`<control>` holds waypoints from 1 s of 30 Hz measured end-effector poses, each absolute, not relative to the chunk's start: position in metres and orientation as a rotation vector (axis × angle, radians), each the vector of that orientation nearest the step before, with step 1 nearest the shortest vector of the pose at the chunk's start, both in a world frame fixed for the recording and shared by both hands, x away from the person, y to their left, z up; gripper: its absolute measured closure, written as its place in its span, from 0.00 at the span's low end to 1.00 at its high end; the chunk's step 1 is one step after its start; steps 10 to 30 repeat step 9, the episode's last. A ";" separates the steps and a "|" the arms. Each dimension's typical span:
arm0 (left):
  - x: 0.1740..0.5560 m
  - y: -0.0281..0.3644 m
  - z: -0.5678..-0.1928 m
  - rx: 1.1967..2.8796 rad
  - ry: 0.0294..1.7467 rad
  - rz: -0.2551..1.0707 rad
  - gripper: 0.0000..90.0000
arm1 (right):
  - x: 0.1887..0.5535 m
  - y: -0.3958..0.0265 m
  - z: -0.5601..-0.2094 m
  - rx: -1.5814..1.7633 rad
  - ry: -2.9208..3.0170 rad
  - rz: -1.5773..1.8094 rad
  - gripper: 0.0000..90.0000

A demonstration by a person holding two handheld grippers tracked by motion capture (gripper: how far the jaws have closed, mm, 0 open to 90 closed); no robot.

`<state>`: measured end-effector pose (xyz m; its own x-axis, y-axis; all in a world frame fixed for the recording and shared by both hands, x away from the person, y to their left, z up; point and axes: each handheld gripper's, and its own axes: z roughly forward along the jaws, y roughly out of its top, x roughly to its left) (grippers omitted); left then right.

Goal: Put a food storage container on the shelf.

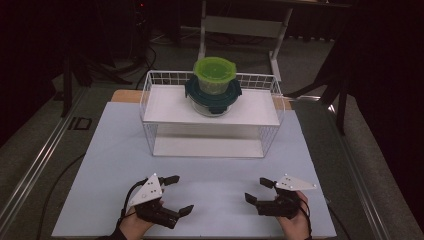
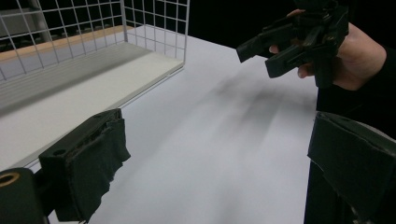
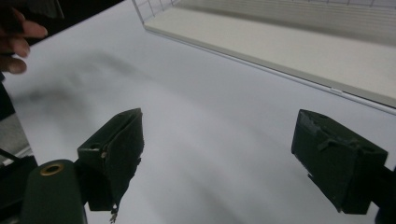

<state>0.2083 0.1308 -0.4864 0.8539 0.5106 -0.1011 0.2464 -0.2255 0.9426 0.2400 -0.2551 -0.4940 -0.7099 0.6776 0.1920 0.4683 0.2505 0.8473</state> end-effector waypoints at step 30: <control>0.209 0.129 -0.491 1.818 0.567 0.258 0.05 | 0.245 -0.264 -0.501 1.115 2.289 1.457 0.18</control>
